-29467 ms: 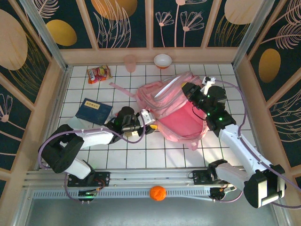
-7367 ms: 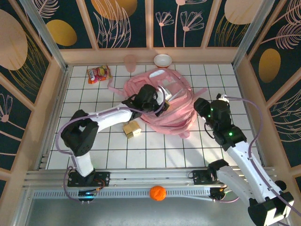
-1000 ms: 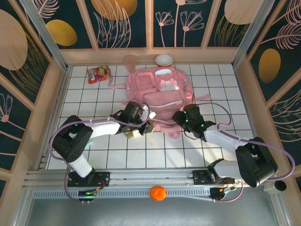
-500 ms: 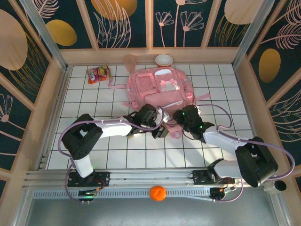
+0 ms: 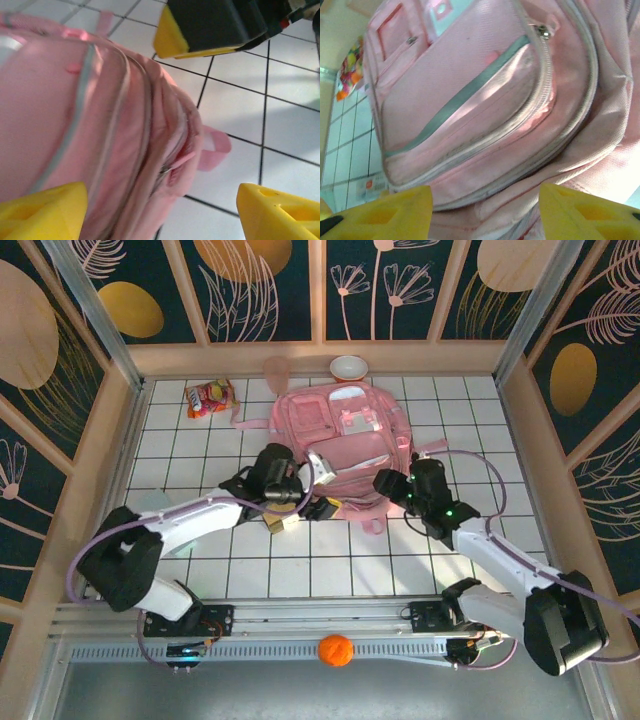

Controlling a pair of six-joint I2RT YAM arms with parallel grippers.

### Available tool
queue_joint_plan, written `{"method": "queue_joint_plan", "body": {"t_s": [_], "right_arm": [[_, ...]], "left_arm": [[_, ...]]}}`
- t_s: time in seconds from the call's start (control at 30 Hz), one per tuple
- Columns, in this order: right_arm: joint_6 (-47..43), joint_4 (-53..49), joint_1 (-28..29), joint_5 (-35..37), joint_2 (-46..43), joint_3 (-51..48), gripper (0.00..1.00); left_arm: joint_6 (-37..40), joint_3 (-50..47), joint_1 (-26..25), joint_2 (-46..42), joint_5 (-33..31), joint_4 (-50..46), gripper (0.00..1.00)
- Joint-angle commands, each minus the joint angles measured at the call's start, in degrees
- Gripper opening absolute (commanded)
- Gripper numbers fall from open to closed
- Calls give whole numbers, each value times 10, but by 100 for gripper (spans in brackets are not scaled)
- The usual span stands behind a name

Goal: Pack books, pencil case, and school supplies into a backpack

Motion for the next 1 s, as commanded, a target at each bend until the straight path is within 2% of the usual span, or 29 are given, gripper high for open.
{"method": "queue_joint_plan", "body": {"t_s": [0.0,0.1,0.27,0.33,0.4,0.5,0.57,0.7,0.83,0.97], "right_arm": [[-77,-48,-3,-33,-31,15,59],[-88,-56,-2,-39,-60,7,60],[-95,-37,-2,-64,-106,-18,59],[-101,-37,0,-73,-120,-24,59],[-111,-45,3,-77,-133,-30,57],[-126,-62,19,-79,-144,-31,55],[-135,-77,36,-82,-145,-28,53],[-138,-100,70,-91,-115,-16,52],[-142,-137,99,-63,-51,16,51],[-145,-125,127,-35,13,45,51]], "left_arm": [[207,-15,2,-6,-19,-55,79],[299,12,3,28,-56,-91,80],[331,43,3,87,-85,-53,81],[324,56,3,109,-99,-37,81],[315,67,4,128,-101,-29,76],[293,77,5,137,-82,-31,60],[279,79,6,159,-59,-54,53],[256,79,6,161,-22,-72,53],[234,71,7,167,-29,-64,53],[186,64,17,162,-19,-37,54]]}}
